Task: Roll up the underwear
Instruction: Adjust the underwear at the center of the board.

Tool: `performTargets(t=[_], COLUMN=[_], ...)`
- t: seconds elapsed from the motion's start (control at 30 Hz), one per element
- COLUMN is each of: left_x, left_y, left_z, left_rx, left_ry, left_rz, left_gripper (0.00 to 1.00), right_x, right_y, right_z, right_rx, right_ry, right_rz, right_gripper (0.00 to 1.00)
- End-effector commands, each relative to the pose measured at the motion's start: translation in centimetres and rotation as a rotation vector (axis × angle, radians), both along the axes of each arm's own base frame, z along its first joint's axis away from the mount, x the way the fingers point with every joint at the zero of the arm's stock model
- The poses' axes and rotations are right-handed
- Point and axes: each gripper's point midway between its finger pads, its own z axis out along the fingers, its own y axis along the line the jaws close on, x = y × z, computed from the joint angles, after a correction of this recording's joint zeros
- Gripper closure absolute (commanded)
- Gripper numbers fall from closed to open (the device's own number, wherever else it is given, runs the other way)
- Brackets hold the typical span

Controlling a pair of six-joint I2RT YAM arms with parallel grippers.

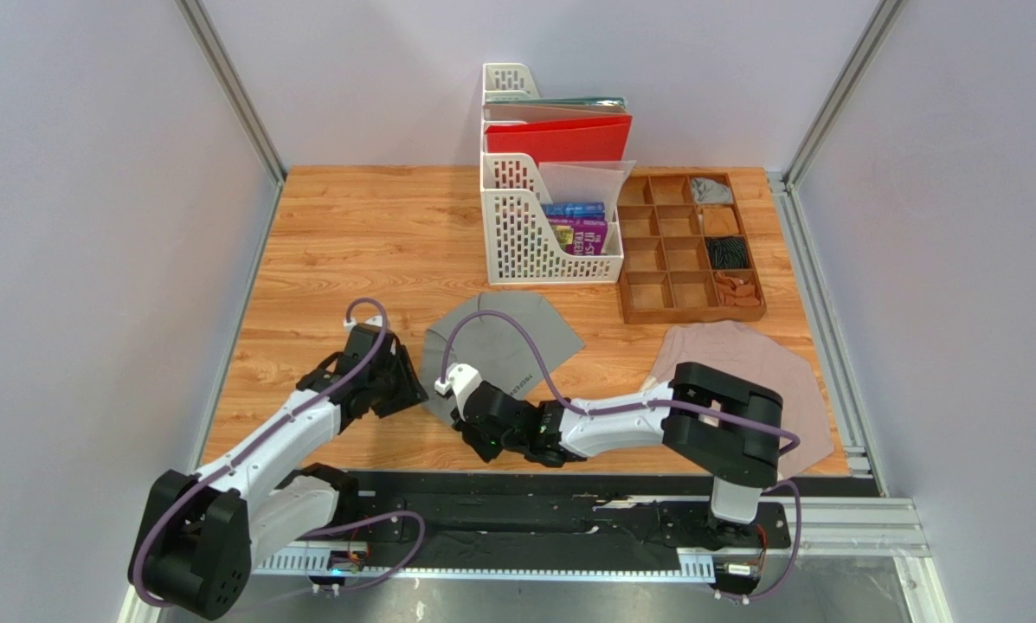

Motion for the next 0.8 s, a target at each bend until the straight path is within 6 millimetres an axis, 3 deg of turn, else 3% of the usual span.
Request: performTargets(t=[0.0, 0.53, 0.7, 0.73, 0.77], left_x=[0.23, 0.48, 0.64, 0.60, 0.61], left_y=[-0.51, -0.58, -0.54, -0.49, -0.53], left_z=[0.28, -0.22, -0.24, -0.29, -0.22], left_rx=[-0.013, 0.077, 0.081, 0.084, 0.083], left_ry=[-0.014, 0.035, 0.031, 0.034, 0.031], left_rz=[-0.003, -0.043, -0.038, -0.039, -0.040], left_gripper=[0.53, 0.53, 0.60, 0.70, 0.72], right_x=[0.29, 0.17, 0.13, 0.12, 0.11], right_y=[1.28, 1.57, 1.57, 1.62, 1.56], right_z=[0.70, 0.98, 0.91, 1.00, 0.95], right_rx=[0.042, 0.065, 0.066, 0.069, 0.066], right_ry=[-0.007, 0.005, 0.007, 0.007, 0.007], right_rz=[-0.022, -0.027, -0.027, -0.025, -0.024], right_gripper=[1.00, 1.00, 1.00, 1.00, 1.00])
